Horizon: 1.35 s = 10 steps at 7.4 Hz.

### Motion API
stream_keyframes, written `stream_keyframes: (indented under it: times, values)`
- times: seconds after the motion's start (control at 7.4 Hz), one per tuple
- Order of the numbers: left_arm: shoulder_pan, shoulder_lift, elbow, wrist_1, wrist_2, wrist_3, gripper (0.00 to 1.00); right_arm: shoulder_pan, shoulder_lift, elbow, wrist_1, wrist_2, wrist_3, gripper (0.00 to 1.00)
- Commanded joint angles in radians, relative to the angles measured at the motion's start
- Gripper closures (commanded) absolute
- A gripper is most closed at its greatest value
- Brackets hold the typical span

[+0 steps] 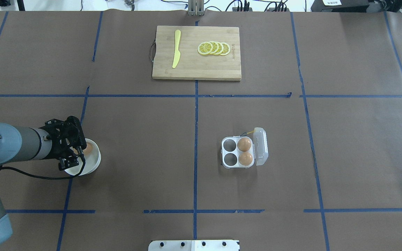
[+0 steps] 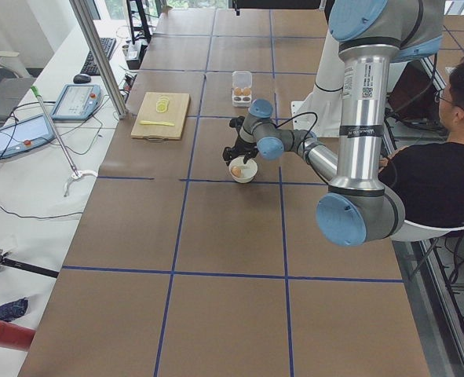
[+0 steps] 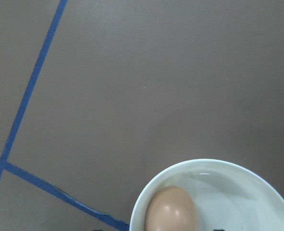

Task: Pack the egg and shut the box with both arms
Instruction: 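Lower the left gripper into the bowl and close it on the brown egg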

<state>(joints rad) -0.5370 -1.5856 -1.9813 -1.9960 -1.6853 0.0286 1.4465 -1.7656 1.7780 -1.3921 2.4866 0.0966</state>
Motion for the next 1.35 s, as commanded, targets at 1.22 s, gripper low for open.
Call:
stream_keyframes:
  times: [1.22]
  values:
    - [0.035, -0.001, 0.022, 0.0, -0.011, 0.002, 0.3, 0.0, 0.0, -0.008, -0.001, 0.0, 0.0, 0.0]
